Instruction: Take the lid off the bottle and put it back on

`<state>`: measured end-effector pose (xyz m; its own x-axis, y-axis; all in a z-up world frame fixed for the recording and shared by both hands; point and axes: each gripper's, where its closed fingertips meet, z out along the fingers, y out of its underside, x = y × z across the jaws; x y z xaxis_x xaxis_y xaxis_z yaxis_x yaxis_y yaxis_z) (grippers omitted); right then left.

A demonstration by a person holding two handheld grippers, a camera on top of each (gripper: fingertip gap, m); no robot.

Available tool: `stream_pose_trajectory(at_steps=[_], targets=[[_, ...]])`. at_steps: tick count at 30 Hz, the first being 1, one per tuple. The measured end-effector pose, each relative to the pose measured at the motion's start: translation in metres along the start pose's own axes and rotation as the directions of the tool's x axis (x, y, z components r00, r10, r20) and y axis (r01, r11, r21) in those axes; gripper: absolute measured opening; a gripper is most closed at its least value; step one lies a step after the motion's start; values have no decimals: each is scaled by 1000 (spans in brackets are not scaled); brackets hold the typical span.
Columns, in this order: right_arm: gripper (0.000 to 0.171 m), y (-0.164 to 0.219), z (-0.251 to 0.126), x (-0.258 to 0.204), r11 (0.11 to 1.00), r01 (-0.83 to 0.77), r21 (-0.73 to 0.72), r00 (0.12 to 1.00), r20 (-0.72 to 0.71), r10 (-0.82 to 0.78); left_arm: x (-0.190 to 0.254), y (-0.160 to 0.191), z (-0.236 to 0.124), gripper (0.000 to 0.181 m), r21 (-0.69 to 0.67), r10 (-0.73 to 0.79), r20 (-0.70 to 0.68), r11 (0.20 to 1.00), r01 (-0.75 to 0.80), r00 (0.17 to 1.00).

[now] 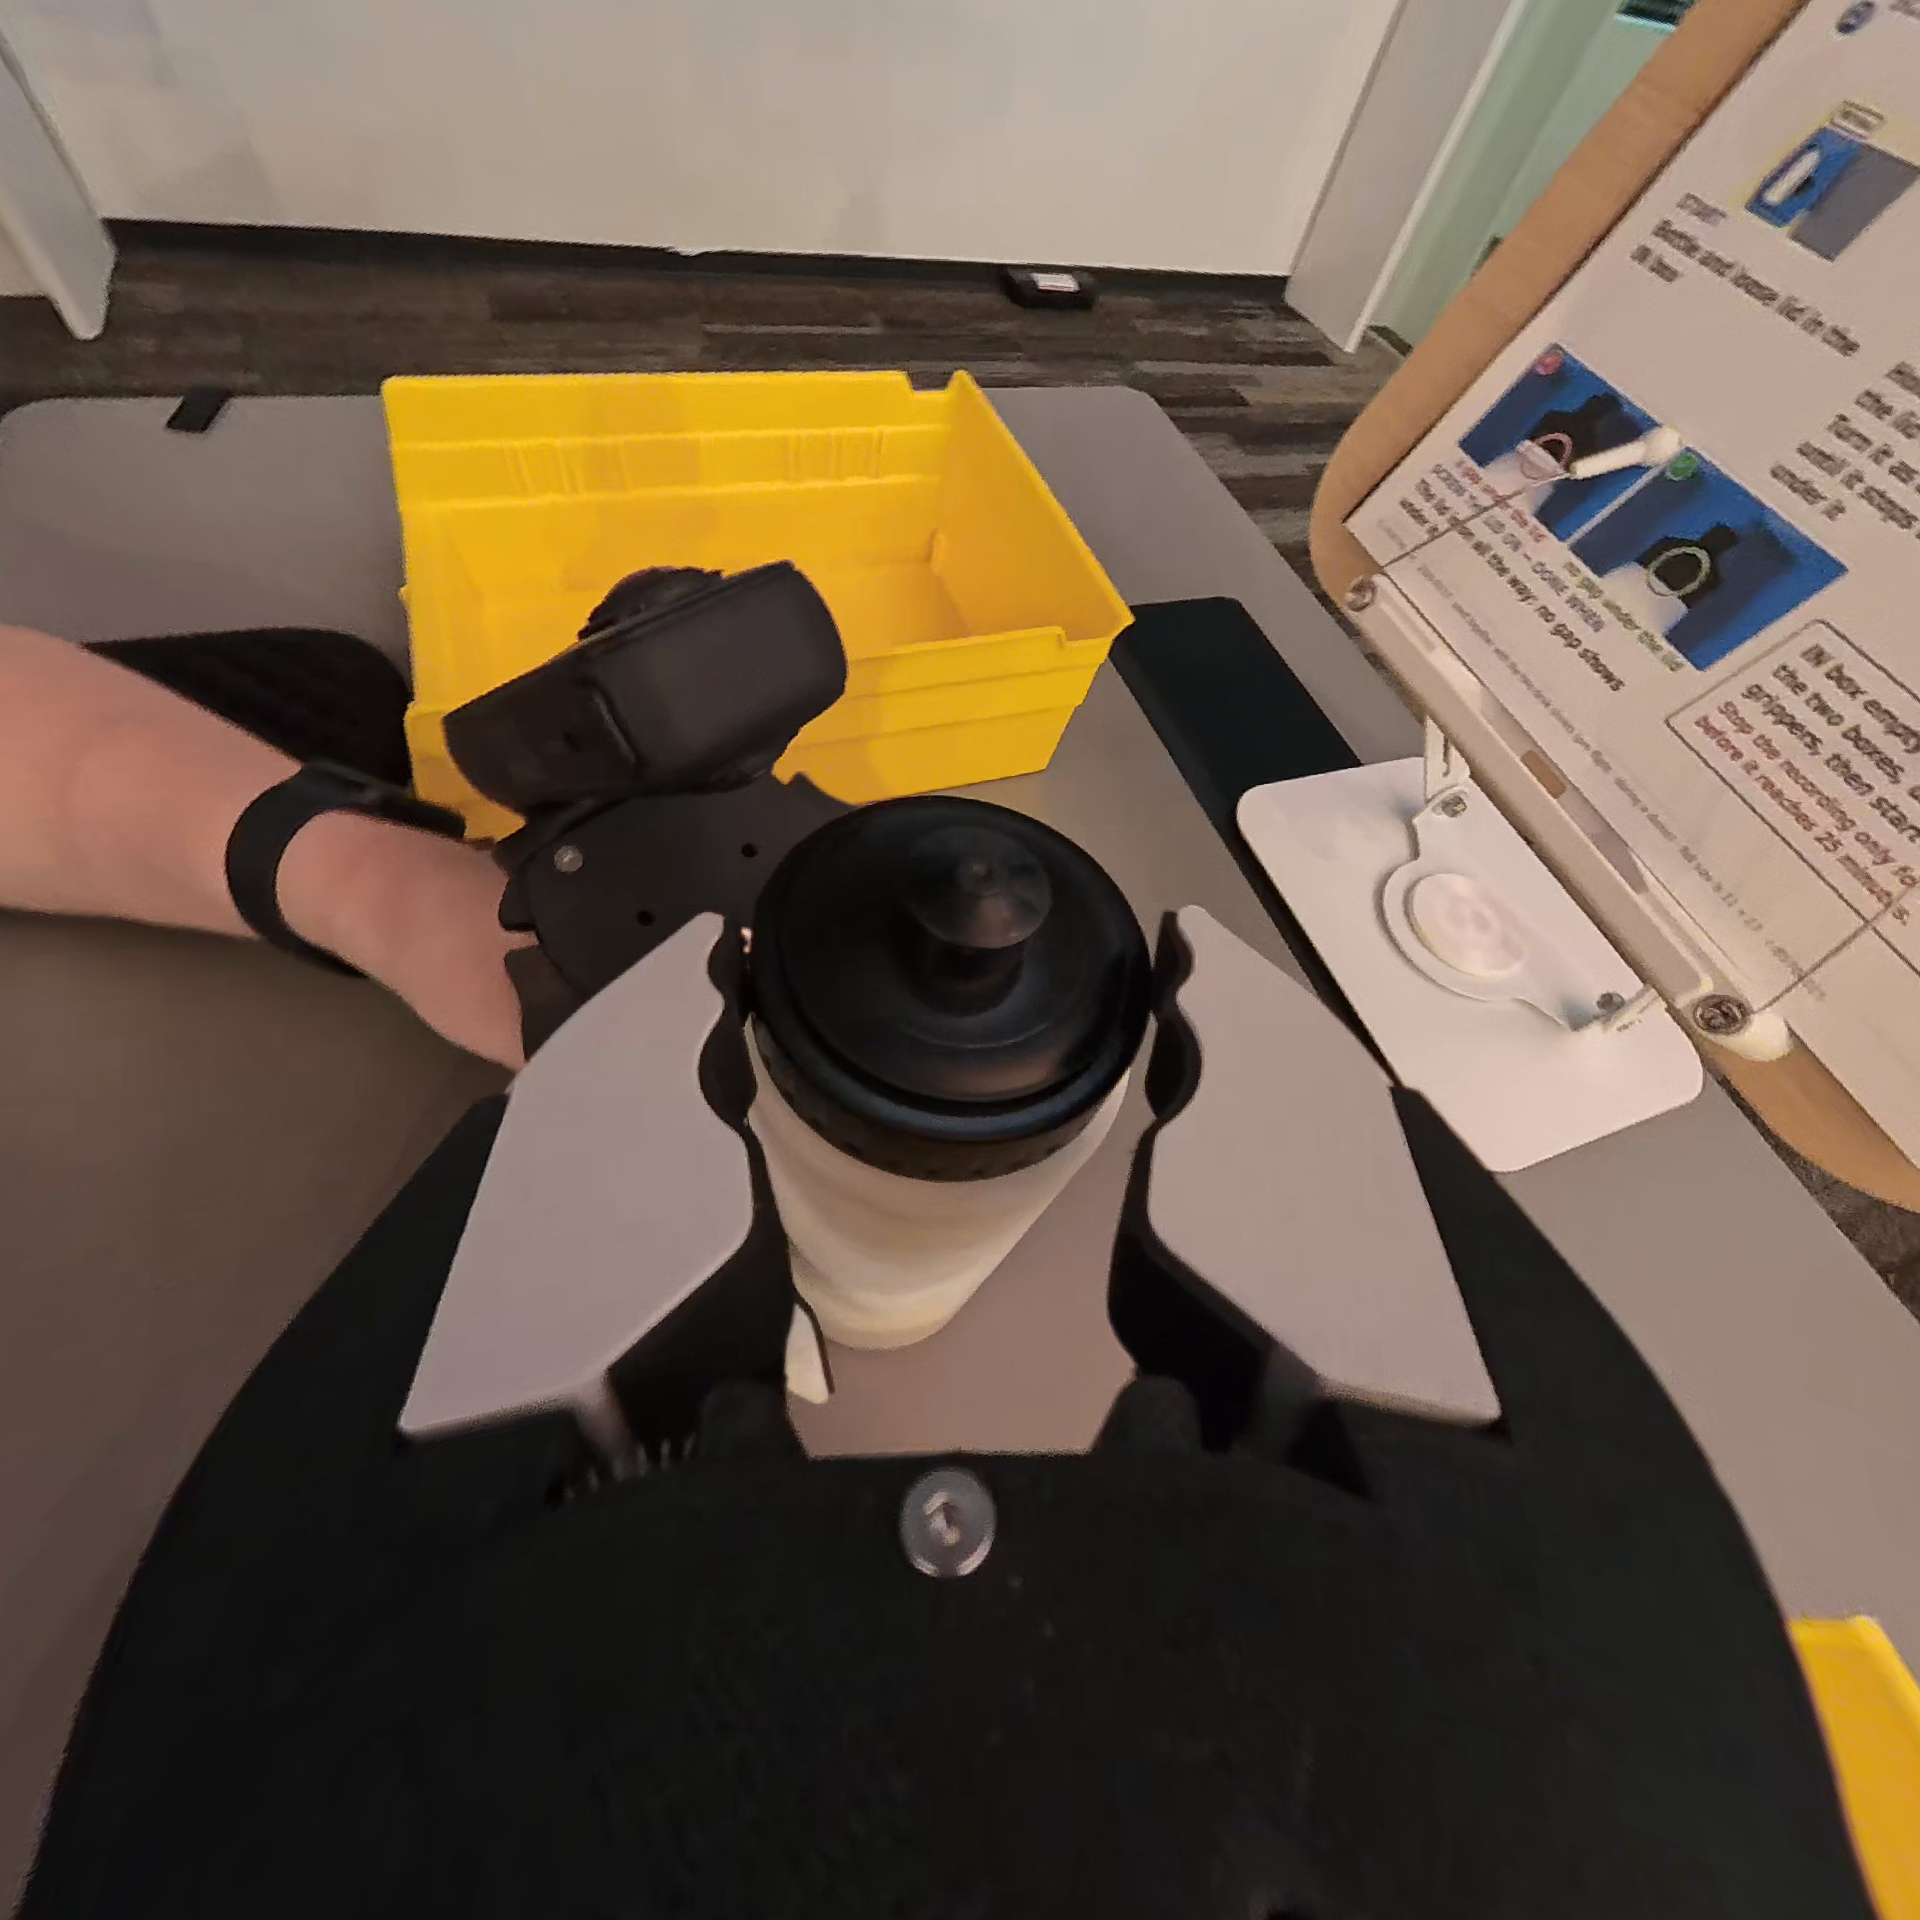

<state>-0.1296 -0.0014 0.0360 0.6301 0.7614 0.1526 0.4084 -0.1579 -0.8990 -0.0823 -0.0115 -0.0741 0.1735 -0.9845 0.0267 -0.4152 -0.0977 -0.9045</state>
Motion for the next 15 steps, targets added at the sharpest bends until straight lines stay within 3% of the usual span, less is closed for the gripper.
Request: stream_pose_trajectory(at_steps=[8, 11, 15], targets=[[76, -7, 13, 12, 994, -104, 41, 944, -312, 112, -12, 1, -5, 99, 4, -71, 53, 997, 71, 996], [76, -5, 11, 10, 999, -50, 0, 970, -236, 49, -10, 2, -4, 100, -16, -51, 35, 999, 51, 998], [82, -5, -2, 1, 995, -86, 40, 996, 20, 85, 1, 3, -2, 100, -43, 7, -20, 999, -8, 1000]])
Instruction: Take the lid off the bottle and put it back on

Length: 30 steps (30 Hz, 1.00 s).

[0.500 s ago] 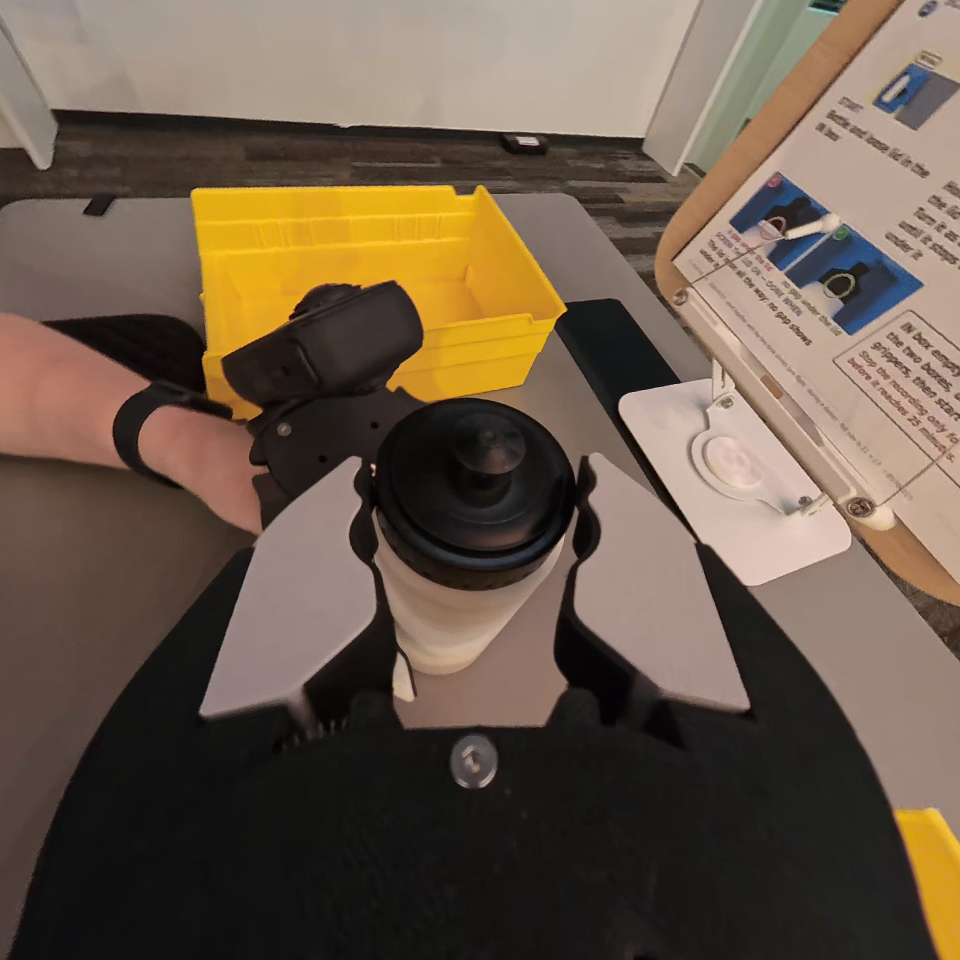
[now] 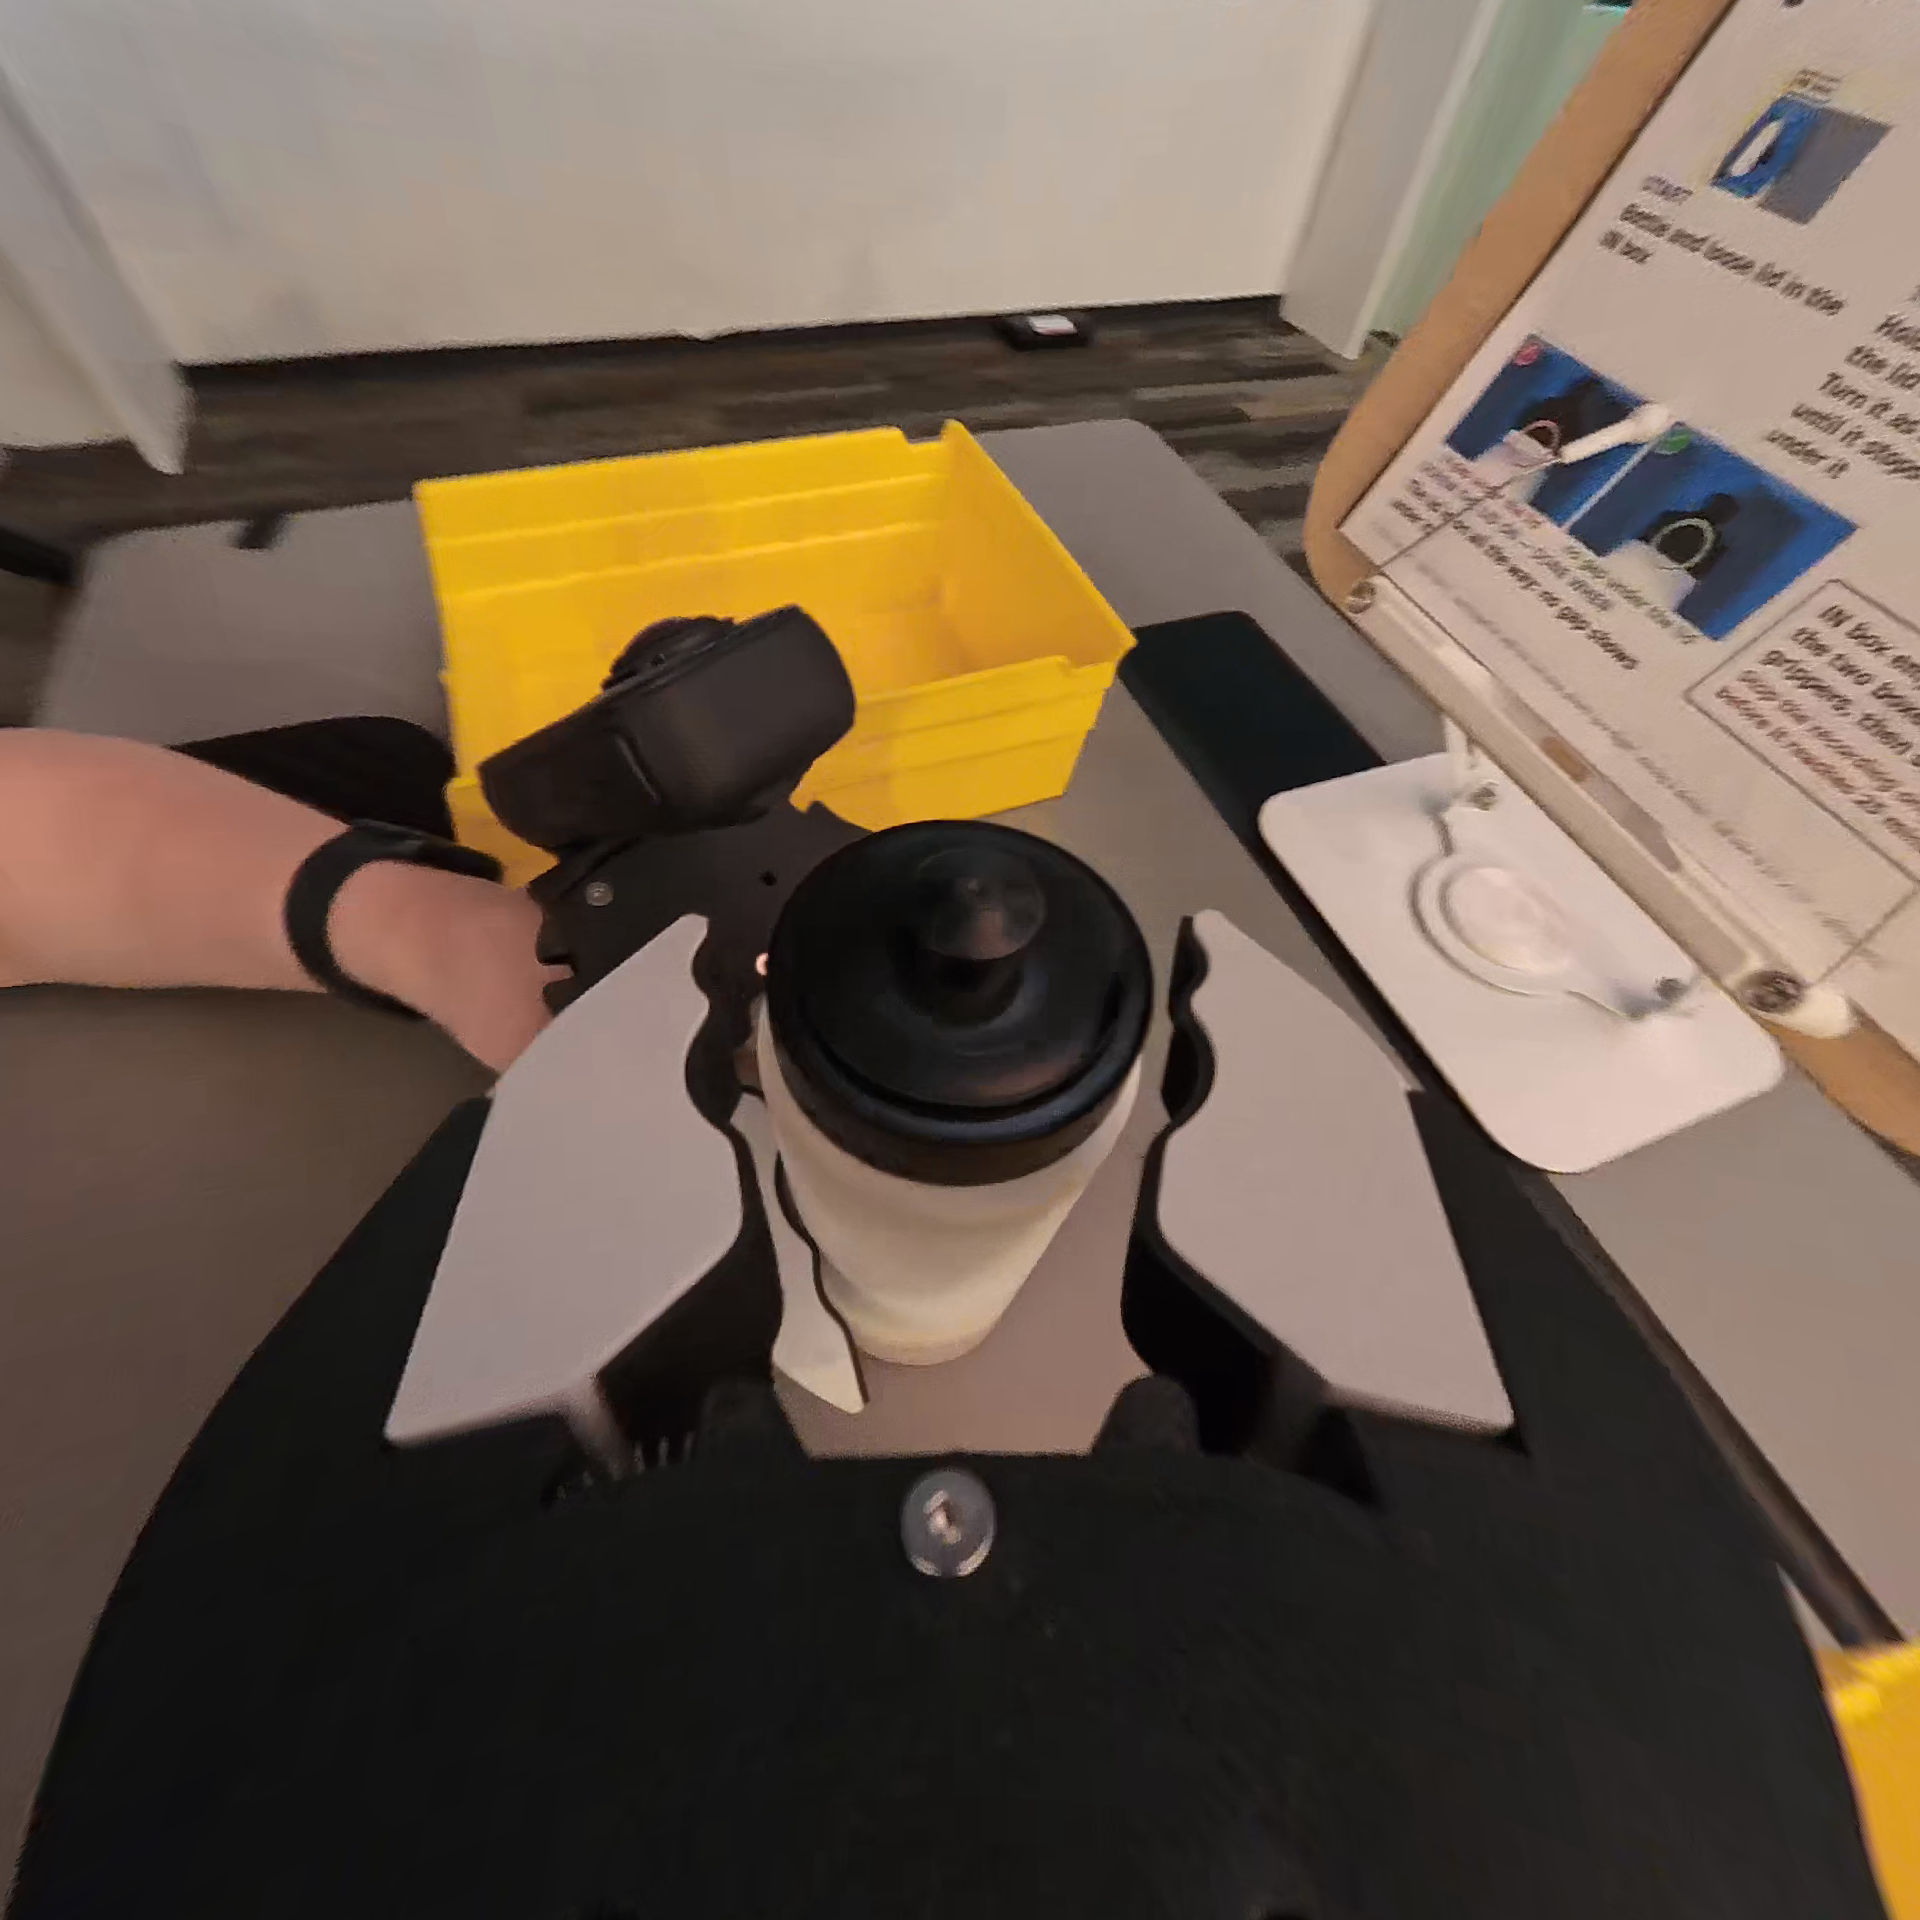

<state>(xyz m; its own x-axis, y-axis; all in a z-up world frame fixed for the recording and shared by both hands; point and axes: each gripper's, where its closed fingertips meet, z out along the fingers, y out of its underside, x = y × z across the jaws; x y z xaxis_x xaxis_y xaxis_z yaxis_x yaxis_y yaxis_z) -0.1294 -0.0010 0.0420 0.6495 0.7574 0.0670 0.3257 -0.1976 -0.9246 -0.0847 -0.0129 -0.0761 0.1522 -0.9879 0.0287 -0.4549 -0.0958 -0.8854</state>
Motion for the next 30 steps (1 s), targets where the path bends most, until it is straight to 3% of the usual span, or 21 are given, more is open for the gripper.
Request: stream_pose_trajectory(at_steps=[4, 8, 17, 21, 25, 30], targets=[[73, 3, -8, -5, 1000, -17, 14, 991, 135, 15, 10, 0, 2, 100, -1, 30, -53, 1000, -30, 998], [73, 3, -8, -6, 1000, -16, 9, 992, 126, 14, 10, -1, 2, 100, 8, 25, -45, 1000, -24, 999], [73, 1, 0, 6, 986, -162, -38, 969, -195, 152, 3, -2, 1, 99, 10, -37, -13, 999, 37, 999], [73, 2, -1, 6, 986, -160, -44, 958, -250, 144, 2, -1, 1, 99, 6, -24, 3, 1000, 24, 1000], [72, 8, -7, 1, 991, -20, -133, 991, -134, 2, 7, 1, 1, 99, -12, 28, -48, 1000, -28, 998], [73, 8, -11, -8, 990, 116, -84, 993, 27, -114, 19, 1, 2, 100, -10, 69, -122, 997, -71, 990]])
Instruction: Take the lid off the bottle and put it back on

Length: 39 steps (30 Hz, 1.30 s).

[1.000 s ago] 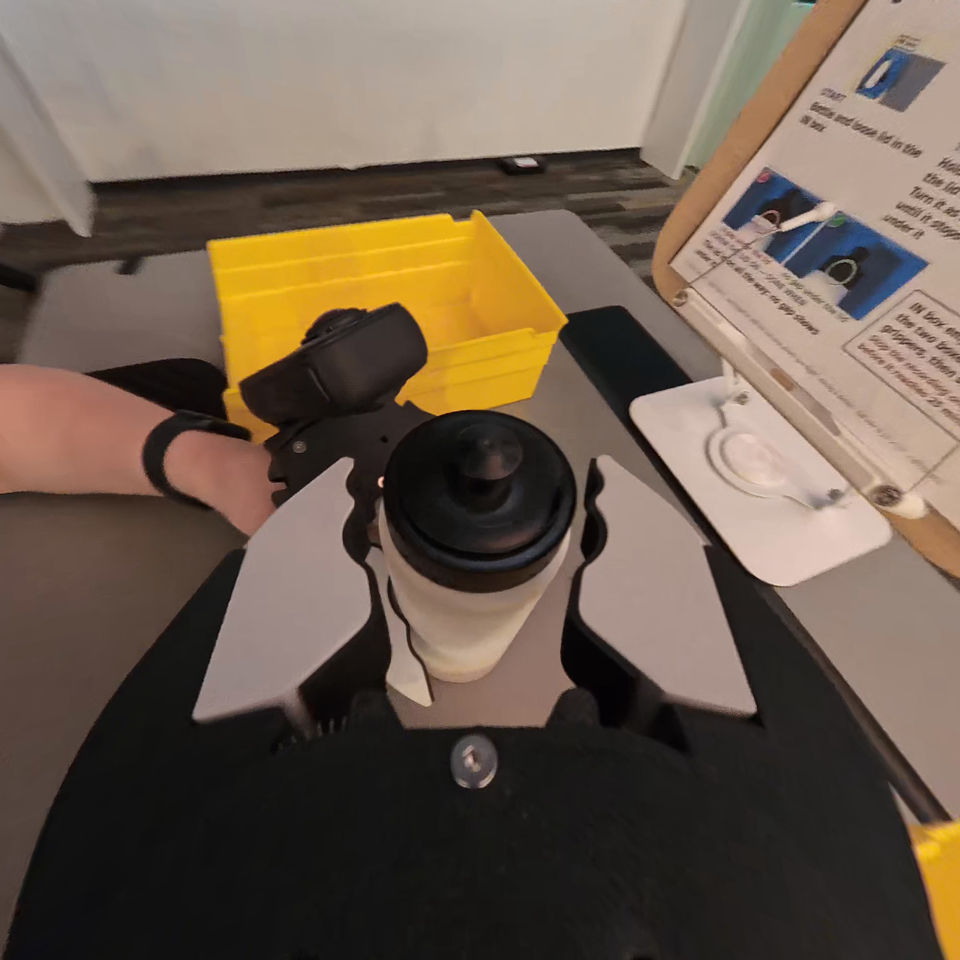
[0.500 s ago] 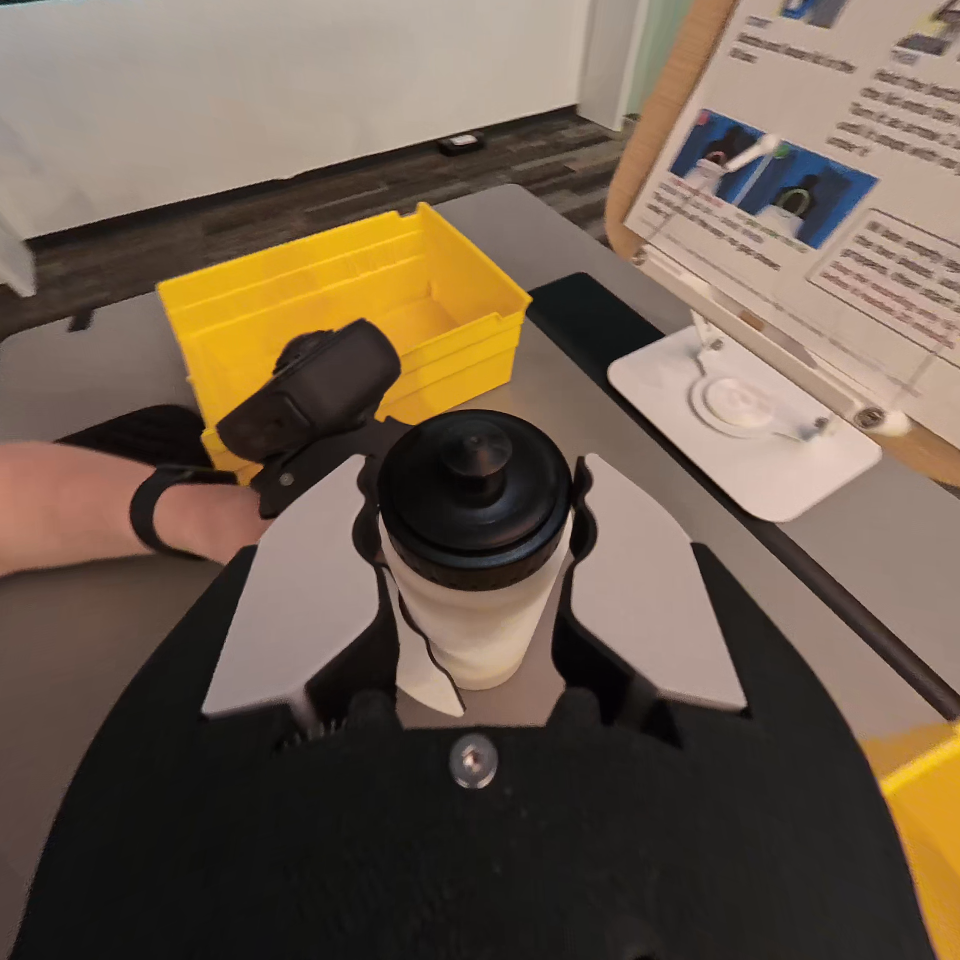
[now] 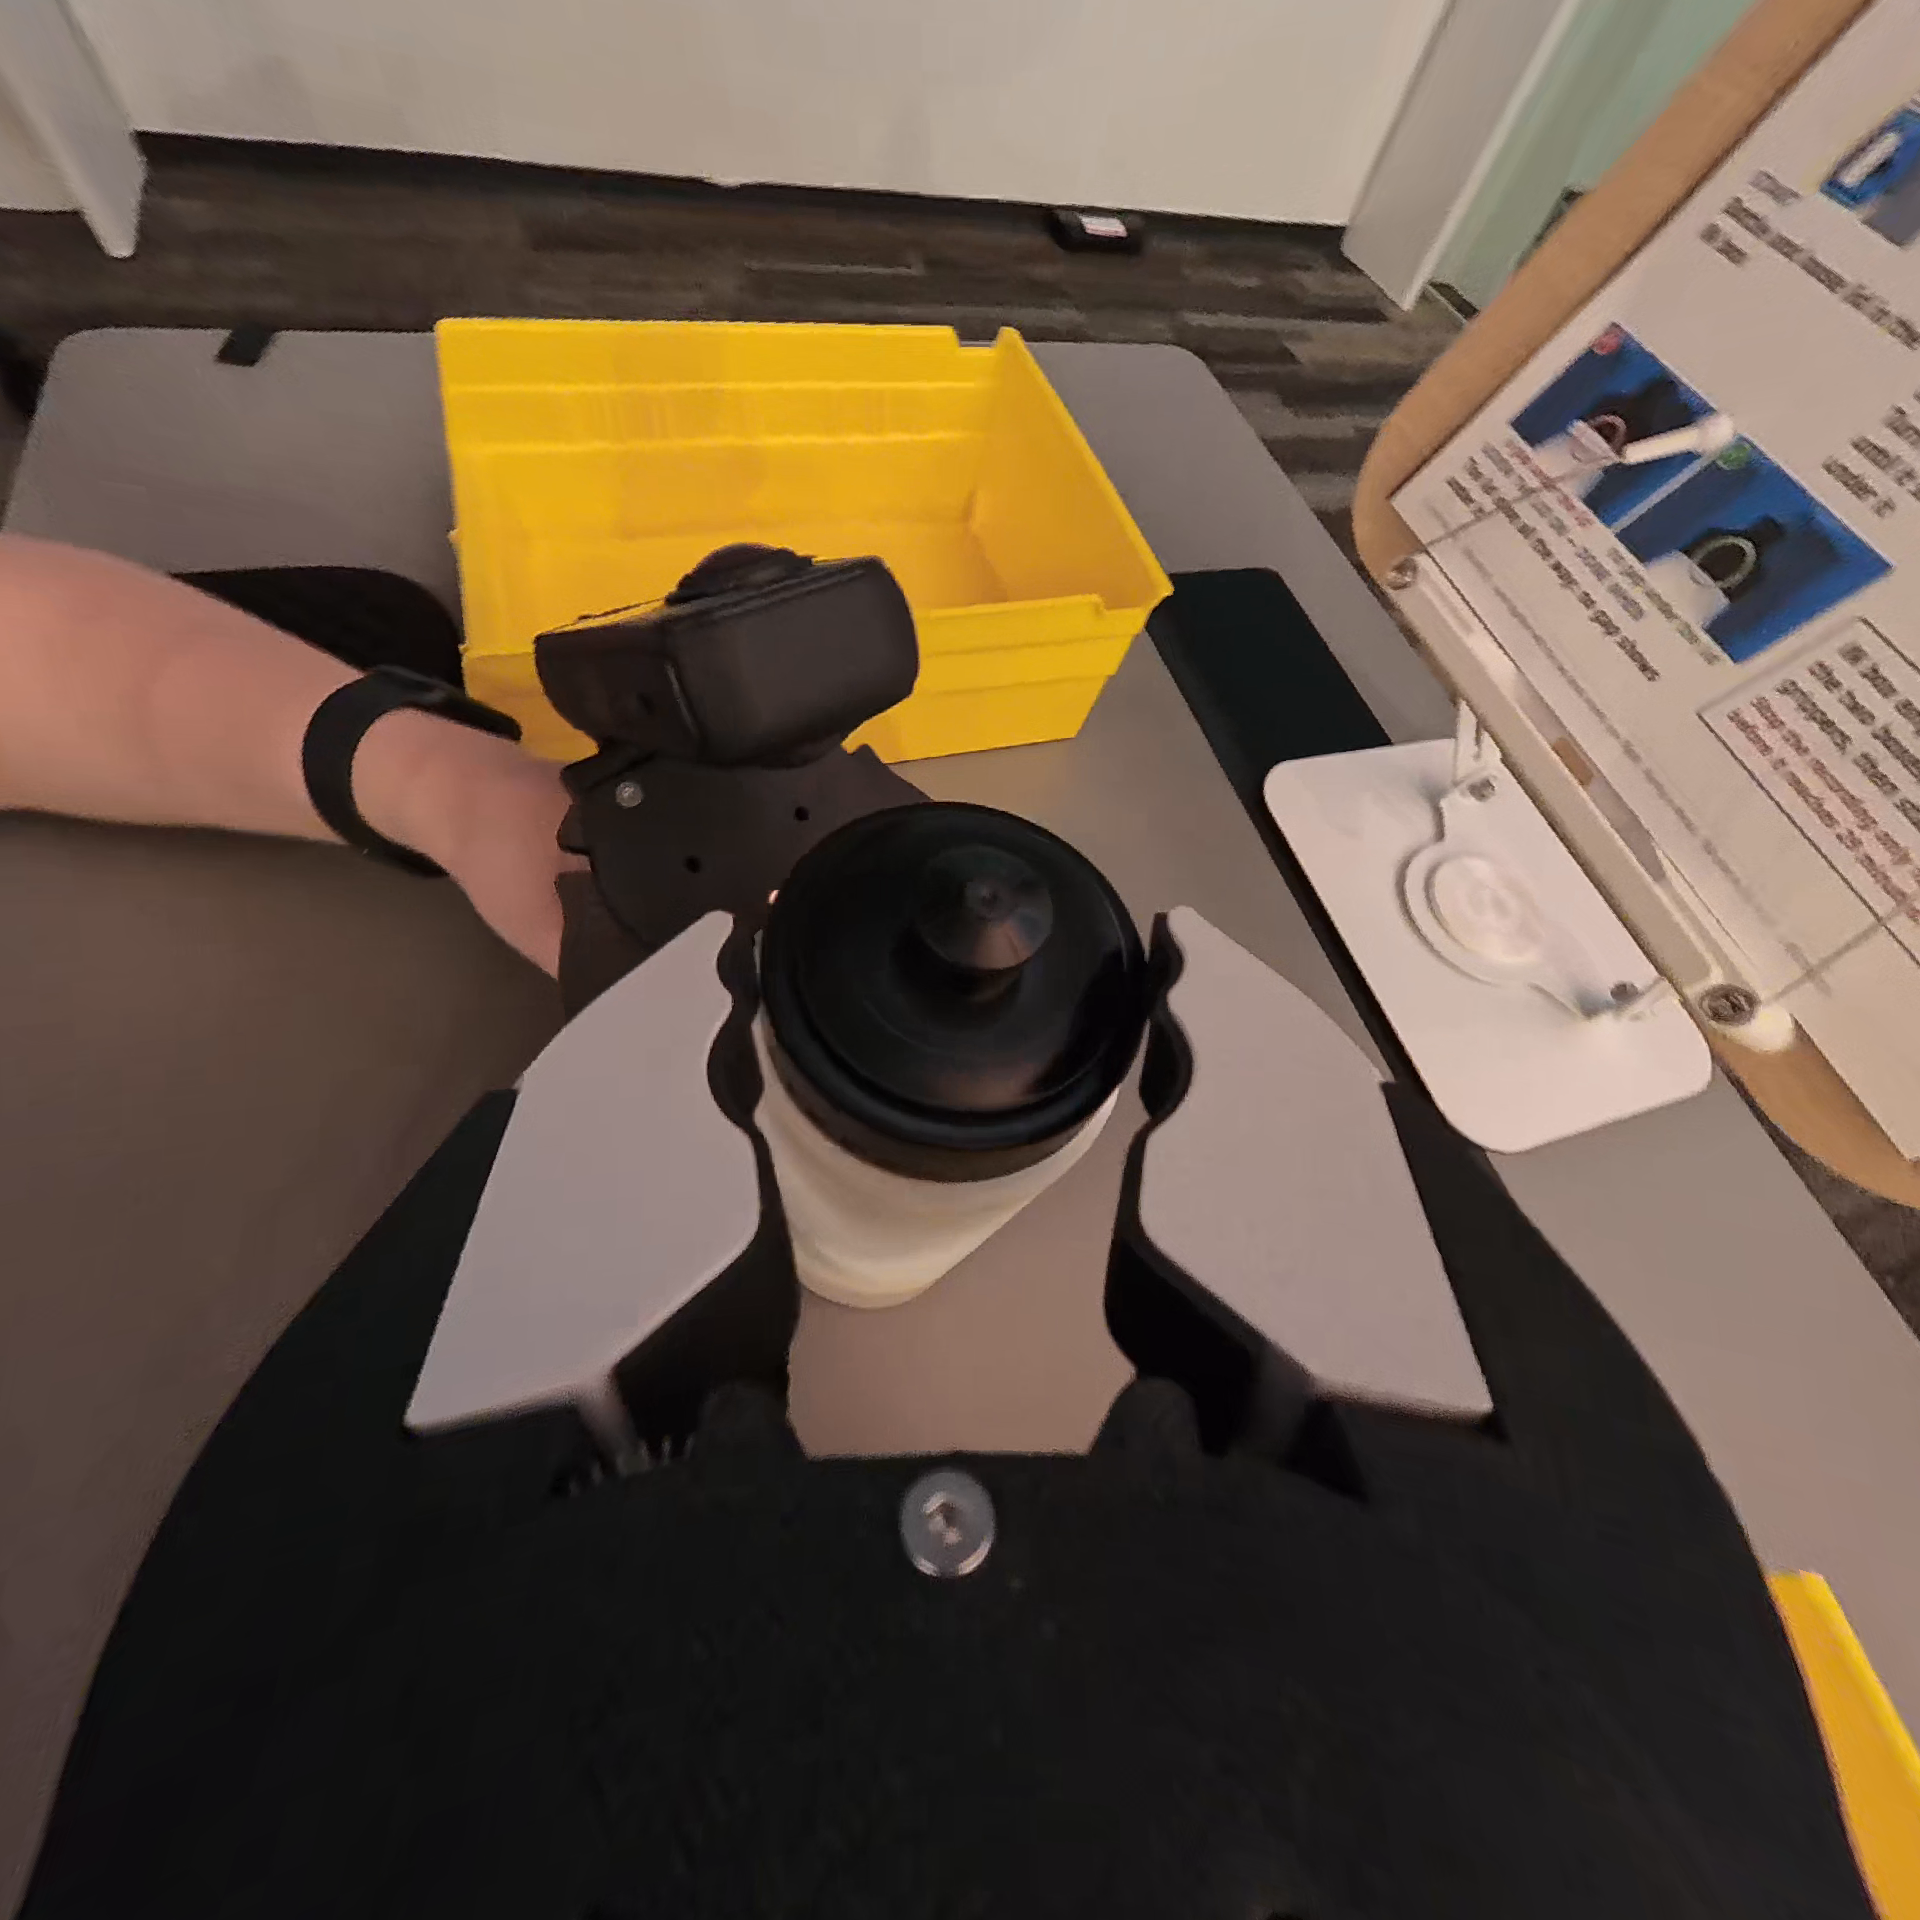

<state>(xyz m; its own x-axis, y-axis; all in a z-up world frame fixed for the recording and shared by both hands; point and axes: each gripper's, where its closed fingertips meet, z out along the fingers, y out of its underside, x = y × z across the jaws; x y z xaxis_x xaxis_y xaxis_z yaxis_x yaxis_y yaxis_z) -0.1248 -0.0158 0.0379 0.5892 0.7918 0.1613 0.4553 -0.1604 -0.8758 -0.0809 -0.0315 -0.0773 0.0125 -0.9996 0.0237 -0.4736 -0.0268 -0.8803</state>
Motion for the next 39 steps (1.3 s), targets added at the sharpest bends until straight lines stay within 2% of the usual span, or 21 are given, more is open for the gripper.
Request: stream_pose_trajectory(at_steps=[3, 5, 10, 13, 16, 22, 26, 30, 36, 39], targets=[[73, -1, 1, -1, 999, -28, 28, 999, 36, 27, -1, 0, 0, 99, -4, -17, 16, 1000, 17, 1000], [73, -2, 2, 2, 998, -66, 15, 998, 5, 66, -4, -1, 1, 99, -4, -46, 50, 999, 46, 998], [73, -5, 11, 14, 984, -177, 15, 959, -221, 176, -15, 0, -3, 99, 7, -134, 141, 991, 134, 981], [73, -8, 16, 17, 987, -154, 34, 935, -317, 157, -20, 1, -5, 99, 7, -139, 168, 990, 140, 976], [73, -7, 14, 15, 987, -156, 32, 958, -239, 159, -19, 1, -4, 99, -2, -126, 153, 992, 128, 980], [74, -4, -1, 4, 987, -141, 70, 987, 85, 135, -6, 1, 1, 99, -30, -41, 90, 999, 44, 995], [74, 0, 0, 1, 992, -102, 80, 988, 127, 91, -6, 1, 0, 99, -27, -43, 83, 999, 45, 996], [75, -1, 4, 4, 989, -141, 45, 989, 53, 139, -12, 1, -1, 99, -16, -67, 134, 997, 70, 989], [75, -1, 11, 13, 965, -261, 7, 949, -183, 258, -23, 4, -4, 99, -21, -89, 210, 995, 95, 974], [74, -1, 11, 12, 969, -247, -7, 945, -223, 239, -23, 4, -5, 99, -22, -82, 207, 996, 88, 975]])
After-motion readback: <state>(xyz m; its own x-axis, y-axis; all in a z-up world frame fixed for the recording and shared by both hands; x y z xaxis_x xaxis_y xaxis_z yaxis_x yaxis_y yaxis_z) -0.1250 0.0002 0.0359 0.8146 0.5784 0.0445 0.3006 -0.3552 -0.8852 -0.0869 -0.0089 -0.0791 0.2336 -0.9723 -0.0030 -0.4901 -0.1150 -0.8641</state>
